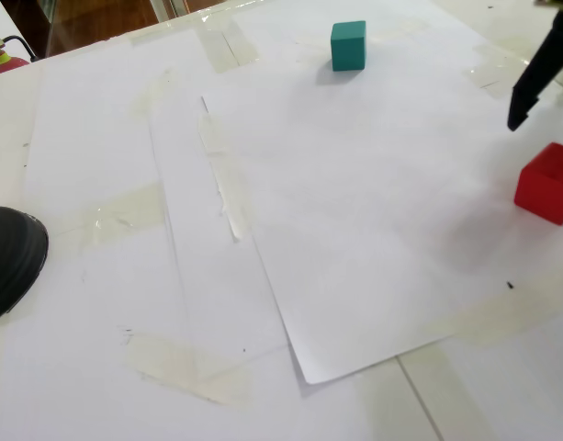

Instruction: Put the red cube on the top of the blue cube.

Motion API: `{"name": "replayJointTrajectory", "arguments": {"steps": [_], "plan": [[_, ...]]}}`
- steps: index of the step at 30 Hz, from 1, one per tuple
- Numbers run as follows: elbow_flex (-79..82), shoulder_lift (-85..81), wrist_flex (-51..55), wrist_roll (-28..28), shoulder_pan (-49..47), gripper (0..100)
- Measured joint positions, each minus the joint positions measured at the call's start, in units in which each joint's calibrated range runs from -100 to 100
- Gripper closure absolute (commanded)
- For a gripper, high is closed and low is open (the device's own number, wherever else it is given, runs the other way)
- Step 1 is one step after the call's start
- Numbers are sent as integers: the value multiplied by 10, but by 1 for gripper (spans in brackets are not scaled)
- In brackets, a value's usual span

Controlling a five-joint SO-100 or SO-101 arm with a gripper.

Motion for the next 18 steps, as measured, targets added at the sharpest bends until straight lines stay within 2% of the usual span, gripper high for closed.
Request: {"name": "replayJointTrajectory", "arguments": {"steps": [18], "plan": [[55, 20, -94, -3, -8, 67]]}}
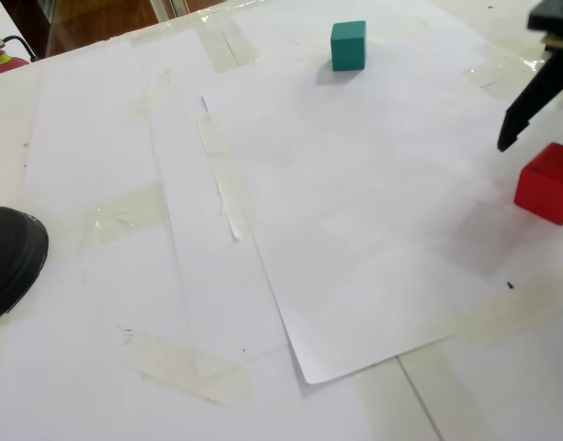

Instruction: Put the red cube on the top of the blue cube.

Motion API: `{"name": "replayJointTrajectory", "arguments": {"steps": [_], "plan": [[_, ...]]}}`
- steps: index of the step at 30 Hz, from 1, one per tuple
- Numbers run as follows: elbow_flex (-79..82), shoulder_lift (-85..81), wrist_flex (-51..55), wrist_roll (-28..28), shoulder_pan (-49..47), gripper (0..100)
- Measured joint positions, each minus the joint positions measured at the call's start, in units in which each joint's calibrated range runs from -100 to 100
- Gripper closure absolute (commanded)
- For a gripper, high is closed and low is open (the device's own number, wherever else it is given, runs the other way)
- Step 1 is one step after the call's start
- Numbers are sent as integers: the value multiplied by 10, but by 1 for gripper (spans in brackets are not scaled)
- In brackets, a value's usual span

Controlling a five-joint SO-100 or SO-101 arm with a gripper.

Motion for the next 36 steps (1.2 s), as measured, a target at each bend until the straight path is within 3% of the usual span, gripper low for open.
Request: {"name": "replayJointTrajectory", "arguments": {"steps": [36], "plan": [[39, 55, -89, 16, 11, 75]]}}
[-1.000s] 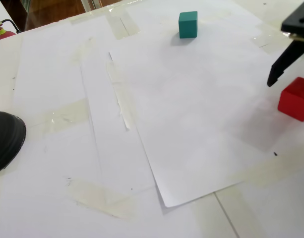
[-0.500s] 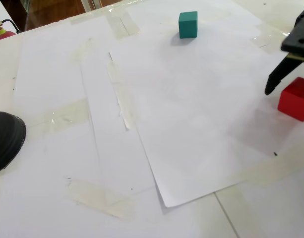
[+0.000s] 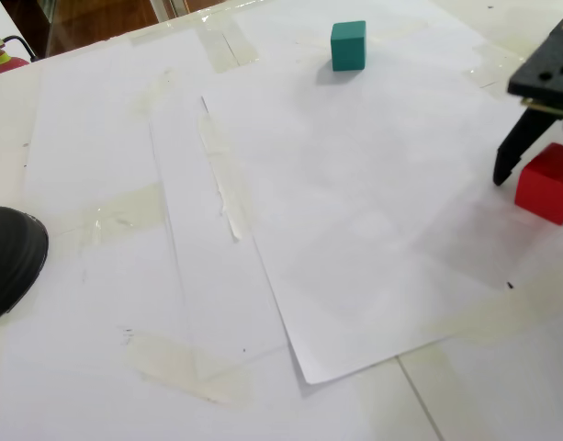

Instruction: Put the red cube on the top of the blue cube.

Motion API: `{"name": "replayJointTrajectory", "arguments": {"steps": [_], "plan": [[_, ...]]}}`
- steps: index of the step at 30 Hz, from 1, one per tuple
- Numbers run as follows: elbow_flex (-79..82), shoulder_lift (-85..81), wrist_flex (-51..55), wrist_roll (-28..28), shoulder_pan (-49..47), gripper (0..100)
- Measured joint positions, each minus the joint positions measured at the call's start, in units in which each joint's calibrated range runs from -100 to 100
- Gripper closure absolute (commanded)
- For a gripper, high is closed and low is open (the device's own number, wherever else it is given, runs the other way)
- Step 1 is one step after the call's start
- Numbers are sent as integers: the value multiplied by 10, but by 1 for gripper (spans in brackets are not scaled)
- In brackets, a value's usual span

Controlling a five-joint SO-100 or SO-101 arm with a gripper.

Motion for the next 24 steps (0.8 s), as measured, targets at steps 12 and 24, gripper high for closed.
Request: {"name": "replayJointTrajectory", "arguments": {"steps": [12, 24], "plan": [[5, -1, -3, 6, 6, 85], [-22, -1, 64, 8, 2, 87]]}}
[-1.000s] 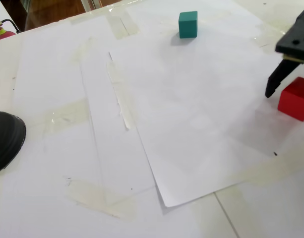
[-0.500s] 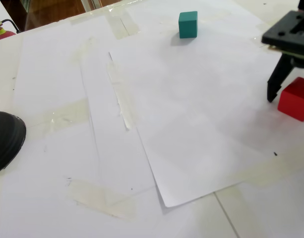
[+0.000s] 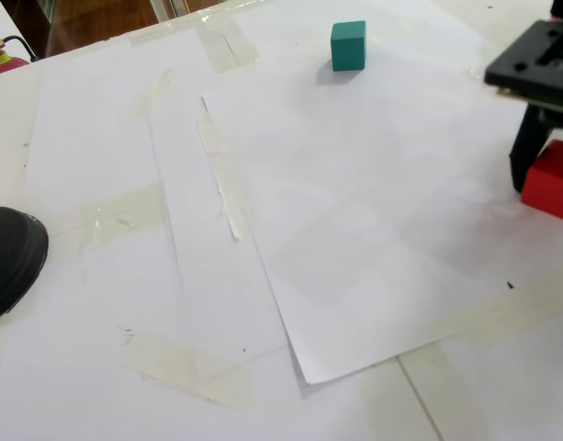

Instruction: Put the red cube on the top of the blue cube.

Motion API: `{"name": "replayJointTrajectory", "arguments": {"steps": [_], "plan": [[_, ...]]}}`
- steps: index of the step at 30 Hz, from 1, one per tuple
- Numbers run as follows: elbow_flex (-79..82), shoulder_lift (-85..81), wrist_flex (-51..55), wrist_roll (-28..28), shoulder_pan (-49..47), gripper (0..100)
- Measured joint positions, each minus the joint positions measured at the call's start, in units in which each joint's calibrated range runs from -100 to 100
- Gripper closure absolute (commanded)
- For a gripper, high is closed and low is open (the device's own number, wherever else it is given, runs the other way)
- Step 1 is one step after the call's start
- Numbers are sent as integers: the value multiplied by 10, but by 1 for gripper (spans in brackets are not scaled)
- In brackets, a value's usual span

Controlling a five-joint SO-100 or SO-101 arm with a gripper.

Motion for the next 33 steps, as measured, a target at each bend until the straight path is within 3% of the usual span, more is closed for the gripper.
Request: {"name": "replayJointTrajectory", "arguments": {"steps": [13, 24, 33], "plan": [[-120, 1, 169, 20, 20, 89], [-167, 6, 232, 32, 54, 90], [-263, 18, 314, 62, 132, 91]]}}
